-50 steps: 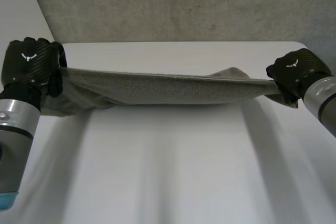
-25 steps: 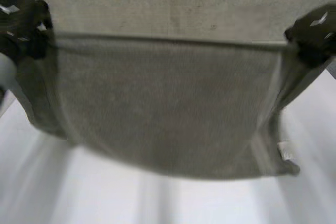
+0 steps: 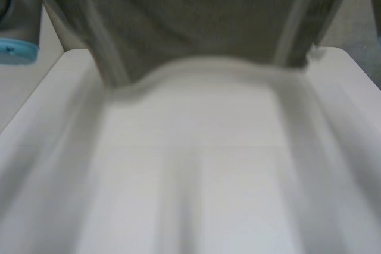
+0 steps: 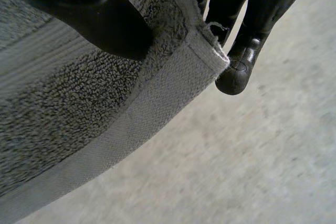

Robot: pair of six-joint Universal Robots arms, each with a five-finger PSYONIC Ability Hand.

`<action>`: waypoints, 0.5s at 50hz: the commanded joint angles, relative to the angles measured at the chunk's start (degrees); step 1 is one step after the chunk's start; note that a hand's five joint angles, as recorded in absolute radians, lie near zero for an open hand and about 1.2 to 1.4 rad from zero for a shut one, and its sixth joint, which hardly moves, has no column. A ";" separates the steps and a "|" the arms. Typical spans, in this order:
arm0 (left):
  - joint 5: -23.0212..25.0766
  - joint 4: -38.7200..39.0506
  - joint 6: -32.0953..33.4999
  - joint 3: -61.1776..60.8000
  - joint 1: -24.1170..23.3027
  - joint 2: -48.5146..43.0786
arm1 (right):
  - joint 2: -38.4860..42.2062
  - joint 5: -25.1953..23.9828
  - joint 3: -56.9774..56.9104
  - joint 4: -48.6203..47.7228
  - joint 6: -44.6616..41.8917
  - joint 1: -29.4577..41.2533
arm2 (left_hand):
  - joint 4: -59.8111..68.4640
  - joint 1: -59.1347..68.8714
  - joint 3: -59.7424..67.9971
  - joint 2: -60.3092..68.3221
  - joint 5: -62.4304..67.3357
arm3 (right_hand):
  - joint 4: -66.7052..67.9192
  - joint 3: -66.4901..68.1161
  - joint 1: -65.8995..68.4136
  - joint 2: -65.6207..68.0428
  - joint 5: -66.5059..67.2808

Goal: Fold the towel.

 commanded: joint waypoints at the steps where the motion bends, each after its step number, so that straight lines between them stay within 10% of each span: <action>1: 0.27 -1.48 -8.16 -4.55 0.57 1.94 | -4.44 -3.47 10.78 0.53 1.16 -0.09 | -7.28 -3.40 -8.28 -7.14 -16.66 | 3.12 3.35 4.68 3.70 1.14; 25: 8.62 20.41 1.24 -59.30 4.26 1.42 | 0.13 -12.44 49.46 -1.57 0.45 -2.46 | -7.28 -3.40 -8.28 -7.14 -16.66 | 3.12 3.35 4.68 3.70 1.14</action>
